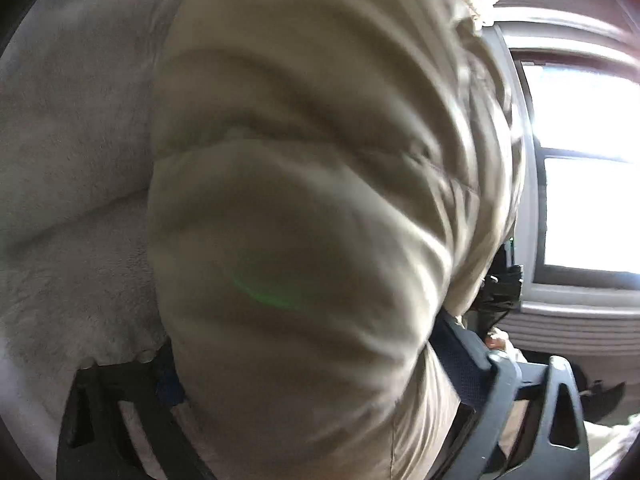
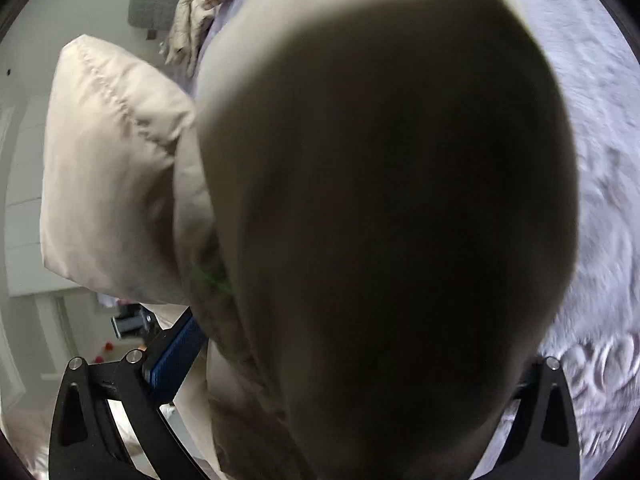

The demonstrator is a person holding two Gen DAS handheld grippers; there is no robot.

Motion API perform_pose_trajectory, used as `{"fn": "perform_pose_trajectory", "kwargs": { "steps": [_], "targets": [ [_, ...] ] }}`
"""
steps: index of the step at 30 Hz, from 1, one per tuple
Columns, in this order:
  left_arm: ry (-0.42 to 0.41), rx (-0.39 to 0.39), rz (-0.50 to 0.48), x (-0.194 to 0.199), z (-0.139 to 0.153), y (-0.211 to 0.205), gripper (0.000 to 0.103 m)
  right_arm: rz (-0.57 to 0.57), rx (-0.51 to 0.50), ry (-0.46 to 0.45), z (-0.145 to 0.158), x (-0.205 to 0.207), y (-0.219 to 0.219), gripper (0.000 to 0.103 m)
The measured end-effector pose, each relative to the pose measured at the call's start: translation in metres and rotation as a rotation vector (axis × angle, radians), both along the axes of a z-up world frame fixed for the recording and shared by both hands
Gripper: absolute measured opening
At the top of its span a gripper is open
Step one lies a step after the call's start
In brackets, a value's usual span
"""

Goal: Fold large clothes
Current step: 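Carry the folded jacket bundle with both grippers and lower it onto the bed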

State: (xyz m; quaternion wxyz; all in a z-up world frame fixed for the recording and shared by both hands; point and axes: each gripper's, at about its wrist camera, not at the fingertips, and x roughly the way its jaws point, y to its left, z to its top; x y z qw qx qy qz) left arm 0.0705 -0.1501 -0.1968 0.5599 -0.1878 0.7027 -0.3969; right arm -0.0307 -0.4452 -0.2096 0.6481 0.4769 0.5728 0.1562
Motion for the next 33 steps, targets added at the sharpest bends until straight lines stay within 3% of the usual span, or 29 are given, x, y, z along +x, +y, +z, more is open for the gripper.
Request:
{"fn": "perform_pose_trajectory", "kwargs": {
  "steps": [4, 6, 9, 14, 20, 27, 31, 32, 33],
  "targets": [
    [-0.072, -0.004, 0.001, -0.004, 0.026, 0.005, 0.078, -0.046, 0.029, -0.028, 0.018, -0.006, 0.001, 0.055],
    [-0.112, 0.002, -0.007, -0.008, 0.041, 0.009, 0.078, -0.037, 0.022, -0.052, 0.028, -0.007, 0.007, 0.049],
    [-0.152, 0.000, -0.013, -0.008, 0.062, -0.003, 0.077, -0.037, 0.003, -0.076, 0.043, -0.003, 0.017, 0.048],
    [-0.179, -0.030, 0.023, 0.005, 0.090, 0.011, 0.078, -0.048, -0.002, -0.126, 0.070, -0.007, 0.046, 0.048],
    [-0.213, -0.043, 0.052, 0.017, 0.108, 0.068, 0.078, -0.028, -0.025, -0.172, 0.087, 0.015, 0.110, 0.048],
    [-0.262, 0.004, 0.100, 0.064, 0.126, 0.174, 0.078, -0.004, 0.002, -0.207, 0.082, 0.066, 0.220, 0.048],
    [-0.257, 0.059, 0.140, 0.090, 0.111, 0.225, 0.078, 0.027, 0.012, -0.191, 0.057, 0.101, 0.271, 0.048],
    [-0.245, 0.072, 0.152, 0.097, 0.101, 0.238, 0.078, 0.037, 0.008, -0.180, 0.048, 0.110, 0.280, 0.048],
    [-0.227, 0.087, 0.163, 0.093, 0.071, 0.239, 0.079, 0.043, 0.004, -0.158, 0.038, 0.117, 0.288, 0.048]
  ]
}}
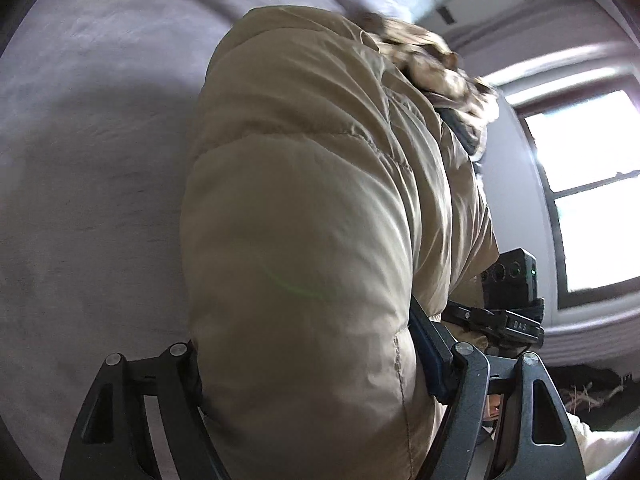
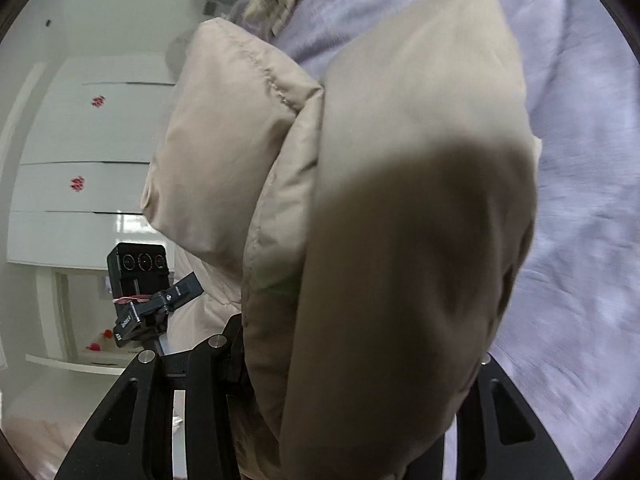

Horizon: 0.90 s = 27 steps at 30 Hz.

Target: Fold large clothes

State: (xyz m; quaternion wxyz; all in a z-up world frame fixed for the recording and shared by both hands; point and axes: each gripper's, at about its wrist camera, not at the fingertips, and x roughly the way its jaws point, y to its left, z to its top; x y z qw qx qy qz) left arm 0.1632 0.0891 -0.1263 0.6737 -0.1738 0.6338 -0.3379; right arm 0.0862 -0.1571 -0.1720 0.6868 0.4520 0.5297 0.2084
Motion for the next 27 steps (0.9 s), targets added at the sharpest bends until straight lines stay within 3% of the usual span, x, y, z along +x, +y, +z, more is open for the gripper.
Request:
{"fn": "perform_pose_trajectory", "kwargs": {
  "steps": [3, 5, 9, 12, 13, 15, 19, 23, 25, 27],
  "targets": [
    [0.057, 0.064, 0.036, 0.017, -0.041, 0.024, 0.085, -0.013, -0.029, 0.090, -0.026, 0.010, 0.011, 0.058],
    [0.064, 0.083, 0.054, 0.009, -0.047, 0.027, 0.085, -0.034, -0.046, 0.132, -0.030, 0.020, 0.017, 0.064],
    [-0.079, 0.154, 0.072, -0.014, -0.001, 0.041, 0.085, 0.001, -0.178, 0.166, 0.000, 0.014, -0.003, 0.064],
    [-0.150, 0.195, 0.088, -0.018, 0.021, 0.059, 0.085, -0.019, -0.346, 0.162, 0.035, -0.010, -0.015, 0.063],
    [-0.160, 0.214, 0.087, -0.023, 0.024, 0.062, 0.085, -0.038, -0.415, 0.141, 0.052, -0.019, -0.016, 0.046],
    [-0.190, 0.265, 0.064, -0.038, 0.023, 0.080, 0.085, -0.052, -0.460, 0.091, 0.079, -0.031, -0.015, 0.020],
    [-0.163, 0.277, 0.050, -0.061, 0.004, 0.082, 0.085, 0.023, -0.476, 0.022, 0.096, -0.047, 0.031, 0.017],
    [-0.212, 0.334, 0.035, -0.077, -0.008, 0.062, 0.085, 0.121, -0.623, 0.116, 0.050, -0.052, 0.070, 0.017],
    [-0.212, 0.345, 0.015, -0.083, -0.014, 0.056, 0.087, 0.113, -0.641, 0.166, 0.016, -0.048, 0.068, 0.016],
    [-0.219, 0.368, -0.016, -0.089, -0.021, 0.048, 0.098, 0.083, -0.601, 0.219, -0.014, -0.041, 0.061, 0.014]
  ]
}}
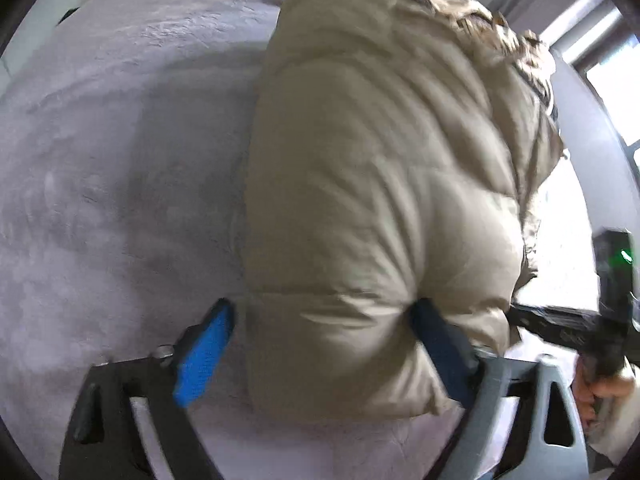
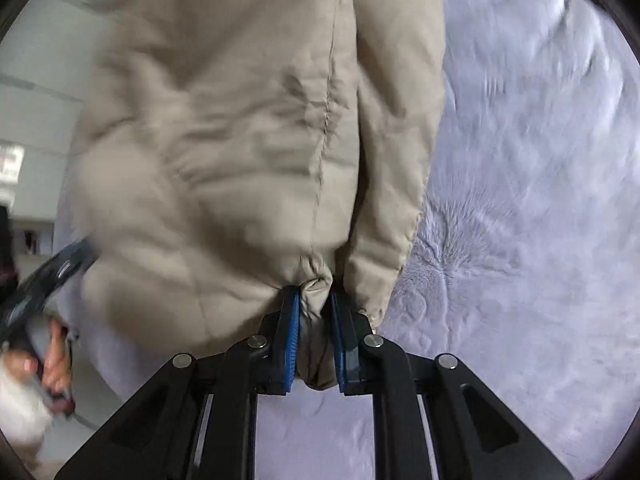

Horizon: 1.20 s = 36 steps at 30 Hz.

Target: Fold large clothes

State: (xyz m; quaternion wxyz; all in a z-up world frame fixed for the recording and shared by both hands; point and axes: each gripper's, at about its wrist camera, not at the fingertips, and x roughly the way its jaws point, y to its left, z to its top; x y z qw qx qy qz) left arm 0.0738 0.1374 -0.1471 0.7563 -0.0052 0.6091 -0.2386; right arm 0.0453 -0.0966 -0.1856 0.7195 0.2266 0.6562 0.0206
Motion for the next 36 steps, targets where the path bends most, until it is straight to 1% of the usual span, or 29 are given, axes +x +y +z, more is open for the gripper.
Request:
{"fn": "perform_pose_trajectory", "kwargs": {
  "steps": [1, 2, 3, 5, 8, 9, 10, 11, 12, 13, 15, 16, 18, 19, 20, 22, 25, 27, 30, 32, 36],
  "targets": [
    [-0.001, 0.014, -0.019, -0.003, -0.003, -0.005, 0.098, -0.018, 0.015, 0.018, -0.006, 0.003, -0.002, 0.014],
    [0.000, 0.029, -0.030, -0.005, -0.005, -0.010, 0.098, -0.026, 0.023, 0.034, -0.005, 0.003, -0.005, 0.014],
    [-0.005, 0.039, -0.029, -0.006, -0.004, -0.012, 0.098, -0.015, 0.013, 0.032, 0.004, 0.004, -0.006, 0.014],
    [-0.016, 0.045, -0.021, -0.006, -0.001, -0.015, 0.098, 0.011, -0.020, -0.029, 0.032, 0.013, -0.017, 0.014],
    [-0.009, 0.049, -0.014, -0.004, -0.001, -0.016, 0.098, -0.045, -0.004, -0.184, 0.086, 0.016, -0.032, 0.014],
    [-0.009, 0.052, -0.016, -0.004, -0.001, -0.018, 0.098, -0.062, -0.012, -0.217, 0.097, 0.022, -0.037, 0.014],
    [-0.010, 0.054, -0.019, -0.004, -0.001, -0.019, 0.098, -0.084, -0.031, -0.254, 0.108, 0.034, -0.042, 0.014],
    [-0.008, 0.057, -0.022, -0.003, -0.002, -0.020, 0.098, -0.099, -0.052, -0.273, 0.113, 0.048, -0.047, 0.014],
    [-0.003, 0.059, -0.021, -0.001, -0.003, -0.022, 0.098, -0.110, -0.080, -0.270, 0.113, 0.063, -0.048, 0.014],
    [0.003, 0.061, -0.020, 0.000, -0.001, -0.021, 0.098, -0.116, -0.106, -0.257, 0.106, 0.069, -0.052, 0.014],
    [0.011, 0.068, -0.017, 0.001, -0.001, -0.020, 0.098, -0.133, -0.141, -0.202, 0.086, 0.098, -0.052, 0.014],
    [0.013, 0.070, -0.015, 0.001, 0.000, -0.021, 0.098, -0.133, -0.147, -0.144, 0.062, 0.114, -0.053, 0.014],
    [0.022, 0.058, -0.011, 0.002, 0.002, -0.021, 0.098, -0.120, -0.133, -0.074, 0.022, 0.121, -0.058, 0.014],
    [0.026, 0.052, -0.009, 0.003, 0.003, -0.022, 0.098, -0.119, -0.132, -0.063, 0.011, 0.124, -0.058, 0.014],
    [0.025, 0.051, -0.008, 0.003, 0.005, -0.024, 0.098, -0.117, -0.135, -0.060, 0.007, 0.119, -0.059, 0.014],
    [0.017, 0.074, -0.009, 0.004, 0.008, -0.029, 0.098, -0.116, -0.141, -0.054, 0.008, 0.117, -0.057, 0.014],
    [0.010, 0.099, -0.014, 0.002, 0.011, -0.031, 0.098, -0.119, -0.136, -0.043, 0.018, 0.106, -0.061, 0.014],
    [0.006, 0.103, -0.012, 0.002, 0.012, -0.028, 0.098, -0.118, -0.140, -0.044, 0.026, 0.115, -0.061, 0.014],
    [0.009, 0.099, -0.004, 0.001, 0.014, -0.024, 0.098, -0.105, -0.133, -0.063, 0.048, 0.098, -0.057, 0.018],
    [0.008, 0.101, -0.001, -0.001, 0.015, -0.024, 0.098, -0.091, -0.139, -0.070, 0.060, 0.086, -0.053, 0.018],
    [0.004, 0.110, 0.001, -0.004, 0.015, -0.024, 0.098, -0.100, -0.132, -0.076, 0.067, 0.052, -0.045, 0.018]
  ]
}}
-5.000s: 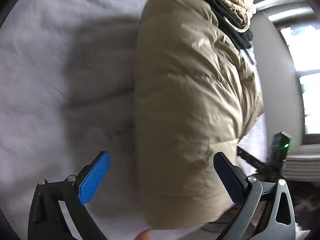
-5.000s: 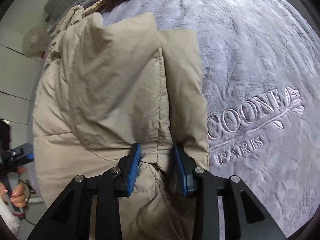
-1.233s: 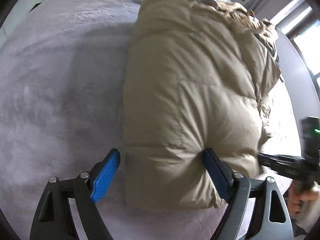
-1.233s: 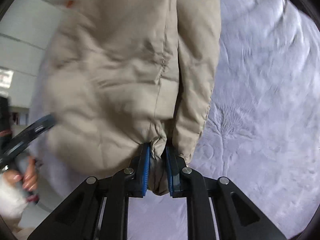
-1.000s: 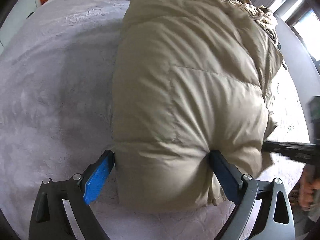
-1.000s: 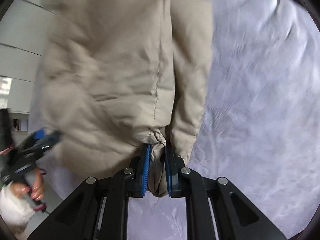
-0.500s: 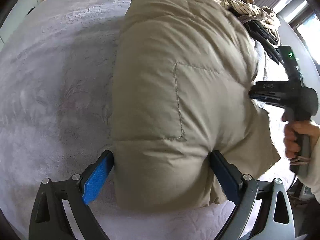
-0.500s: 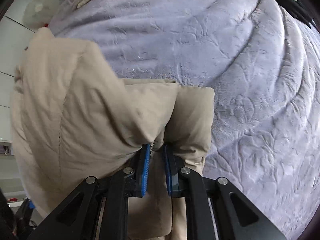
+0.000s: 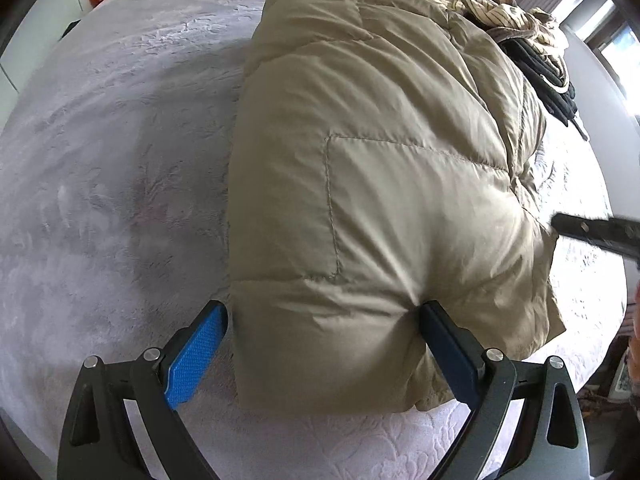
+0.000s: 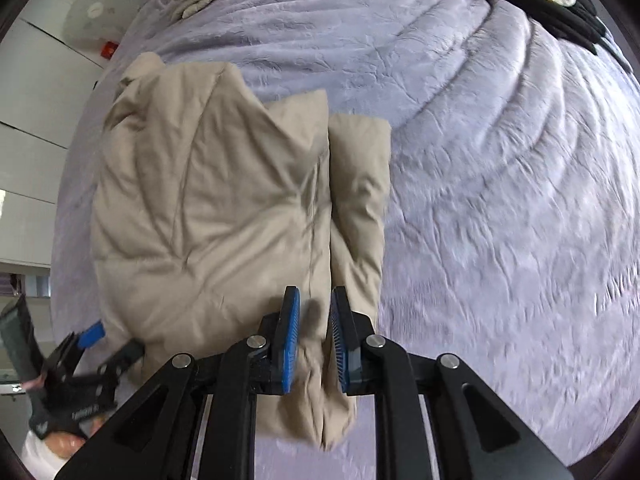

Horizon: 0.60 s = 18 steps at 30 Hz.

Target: Fold large clothes

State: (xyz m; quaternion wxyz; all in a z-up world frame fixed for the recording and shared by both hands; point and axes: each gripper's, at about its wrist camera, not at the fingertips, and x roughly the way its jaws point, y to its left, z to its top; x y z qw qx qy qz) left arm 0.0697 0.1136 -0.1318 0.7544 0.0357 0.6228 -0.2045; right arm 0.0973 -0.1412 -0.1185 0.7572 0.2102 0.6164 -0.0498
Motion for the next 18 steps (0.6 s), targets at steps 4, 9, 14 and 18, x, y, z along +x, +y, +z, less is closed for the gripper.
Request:
{"fn": "perform_pose_trajectory", "kwargs": {
  "steps": [4, 9, 14, 18],
  "targets": [
    [-0.007, 0.005, 0.001, -0.001, 0.002, 0.000, 0.098, -0.019, 0.028, 0.004, 0.009, -0.026, 0.003, 0.018],
    [-0.012, 0.011, 0.003, -0.005, 0.007, 0.001, 0.098, -0.003, 0.033, 0.020, 0.016, -0.053, 0.010, 0.018],
    [-0.016, 0.017, 0.002, -0.011, 0.010, 0.001, 0.098, 0.006, 0.049, 0.074, 0.004, -0.069, 0.015, 0.018],
    [-0.024, 0.020, -0.002, -0.015, 0.016, 0.003, 0.098, 0.009, 0.041, 0.124, -0.016, -0.079, 0.016, 0.018]
  ]
}}
